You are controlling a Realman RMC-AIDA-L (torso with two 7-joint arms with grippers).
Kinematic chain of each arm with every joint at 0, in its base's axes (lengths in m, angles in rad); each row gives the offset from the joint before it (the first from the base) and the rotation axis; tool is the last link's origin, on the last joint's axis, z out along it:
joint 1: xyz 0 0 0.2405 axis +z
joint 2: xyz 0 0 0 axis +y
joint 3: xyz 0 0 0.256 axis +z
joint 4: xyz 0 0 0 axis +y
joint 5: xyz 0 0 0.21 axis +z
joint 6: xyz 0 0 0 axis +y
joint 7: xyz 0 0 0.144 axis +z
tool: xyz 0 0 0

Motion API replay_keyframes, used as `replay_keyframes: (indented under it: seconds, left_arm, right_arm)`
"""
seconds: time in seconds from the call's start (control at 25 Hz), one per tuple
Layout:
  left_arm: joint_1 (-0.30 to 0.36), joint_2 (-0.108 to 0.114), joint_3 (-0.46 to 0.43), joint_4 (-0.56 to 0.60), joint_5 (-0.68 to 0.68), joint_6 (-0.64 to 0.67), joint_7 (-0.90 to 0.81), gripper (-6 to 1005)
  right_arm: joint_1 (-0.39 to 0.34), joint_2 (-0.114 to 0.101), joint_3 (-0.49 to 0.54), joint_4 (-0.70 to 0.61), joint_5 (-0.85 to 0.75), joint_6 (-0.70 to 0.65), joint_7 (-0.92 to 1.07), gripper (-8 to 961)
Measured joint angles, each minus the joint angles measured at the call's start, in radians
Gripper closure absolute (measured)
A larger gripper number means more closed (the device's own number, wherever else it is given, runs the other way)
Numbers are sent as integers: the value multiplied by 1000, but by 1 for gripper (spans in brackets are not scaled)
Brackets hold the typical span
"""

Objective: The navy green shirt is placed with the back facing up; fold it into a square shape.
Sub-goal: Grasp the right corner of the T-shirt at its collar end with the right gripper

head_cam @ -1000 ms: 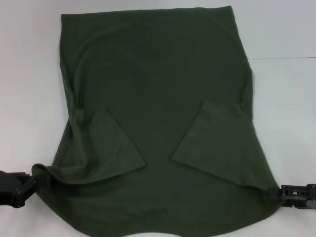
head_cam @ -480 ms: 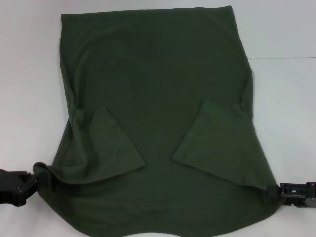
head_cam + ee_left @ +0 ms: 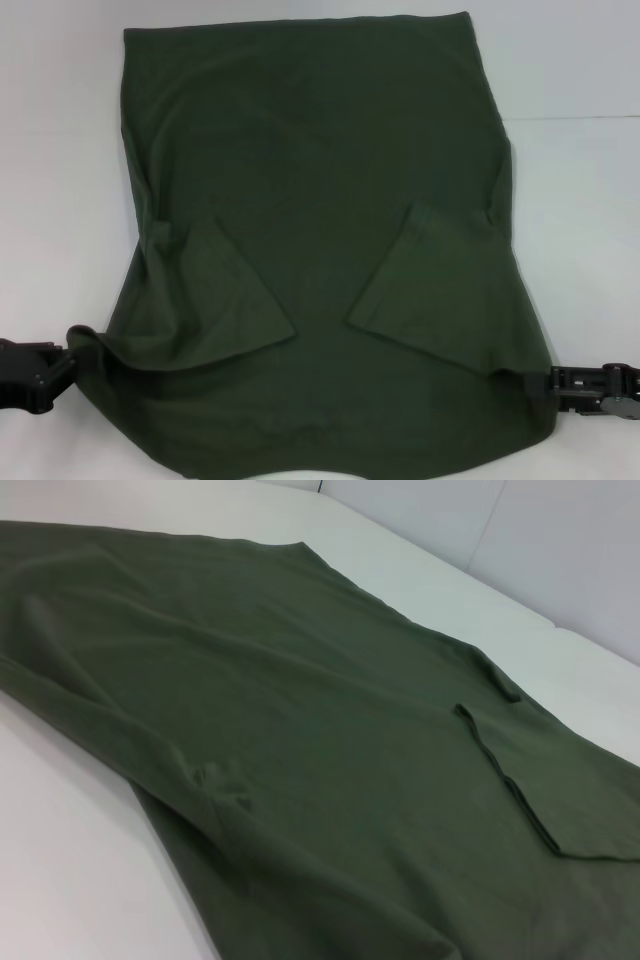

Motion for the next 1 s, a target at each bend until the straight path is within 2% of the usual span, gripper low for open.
replay_keyframes:
  seconds: [0.2, 0.56, 1.0]
  left_arm:
    - [-3, 1, 1, 0, 0, 0, 0, 984]
    - [-3, 0, 2, -1, 0, -6, 0, 985]
    - [-3, 0, 2, -2, 0, -8, 0, 985]
  right_arm:
    - [4, 1, 2, -5, 0, -22, -2, 54]
    - [-17, -12, 6, -6, -25, 18, 24, 73]
    - [-6, -3, 0, -6, -25, 17, 25, 161]
